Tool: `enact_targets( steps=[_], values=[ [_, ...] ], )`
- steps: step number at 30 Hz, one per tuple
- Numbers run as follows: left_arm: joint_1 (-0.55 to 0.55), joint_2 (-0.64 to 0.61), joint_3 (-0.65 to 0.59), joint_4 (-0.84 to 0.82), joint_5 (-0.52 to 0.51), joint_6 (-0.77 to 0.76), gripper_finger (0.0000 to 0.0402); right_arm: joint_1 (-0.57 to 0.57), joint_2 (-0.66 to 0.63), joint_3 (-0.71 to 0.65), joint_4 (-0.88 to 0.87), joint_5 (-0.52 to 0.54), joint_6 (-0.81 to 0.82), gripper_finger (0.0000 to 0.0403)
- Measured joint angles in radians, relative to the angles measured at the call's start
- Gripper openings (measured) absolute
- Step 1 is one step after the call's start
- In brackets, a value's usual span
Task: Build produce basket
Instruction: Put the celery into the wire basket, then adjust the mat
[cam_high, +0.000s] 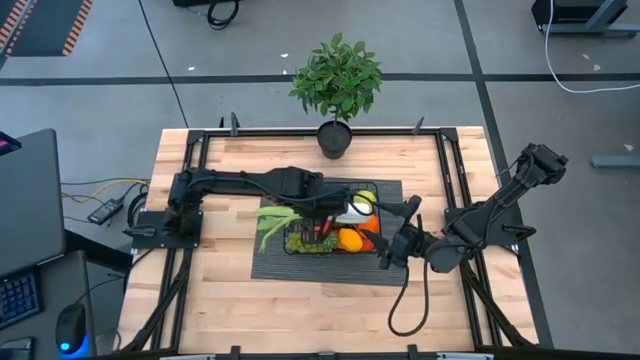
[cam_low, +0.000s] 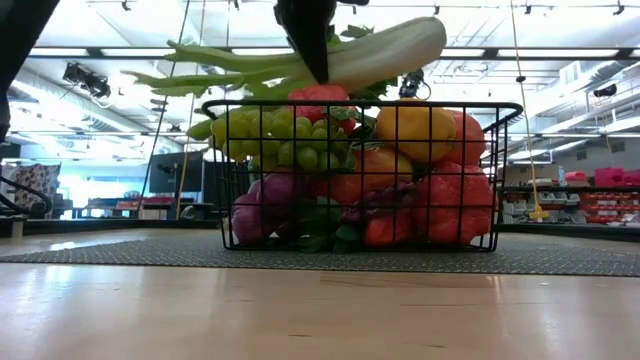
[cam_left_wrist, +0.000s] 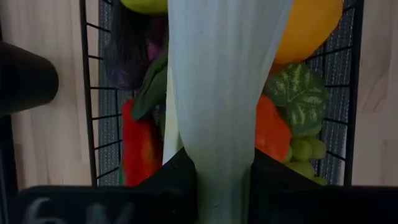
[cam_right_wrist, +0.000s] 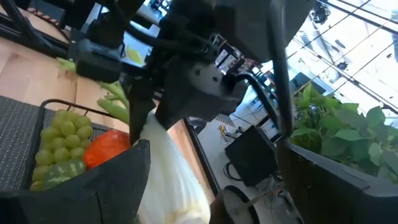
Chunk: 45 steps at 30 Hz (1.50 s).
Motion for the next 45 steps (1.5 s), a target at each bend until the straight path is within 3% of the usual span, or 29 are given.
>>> enact_targets(
  steps=[6,16,22,29,33,35,39,45],
  values=[
    [0.001,0.014,0.003,0.025,0.0,-0.026,0.0106,-0.021,0.0,0.0,-0.043,-0.038,0.047,0.0349],
    [0.0,0.011,0.003,0.055,-0.001,-0.026,0.0236,-0.019,0.0,0.0,-0.058,-0.047,0.046,0.0349],
    [-0.003,-0.004,0.033,-0.02,-0.001,-0.026,0.0273,-0.019,0.0,0.0,-0.081,-0.046,0.051,0.0349],
    [-0.003,-0.007,0.211,-0.237,-0.003,-0.079,0.0269,-0.031,0.0,-0.009,-0.14,0.026,0.103,0.0349],
    [-0.007,-0.013,0.304,-0.272,-0.02,-0.111,0.0256,-0.068,0.0,-0.024,-0.164,0.004,0.191,0.0349],
    [-0.014,-0.047,0.285,-0.256,-0.062,-0.13,0.0249,-0.089,0.0,-0.037,-0.167,-0.014,0.225,0.0349],
    [-0.016,-0.104,0.281,-0.255,-0.244,-0.22,0.0233,-0.128,0.0,-0.058,-0.168,-0.052,0.278,0.0349],
    [-0.064,-0.192,0.28,-0.165,-0.349,-0.236,0.0202,-0.148,0.0,-0.061,-0.158,-0.082,0.303,0.0349]
  ],
)
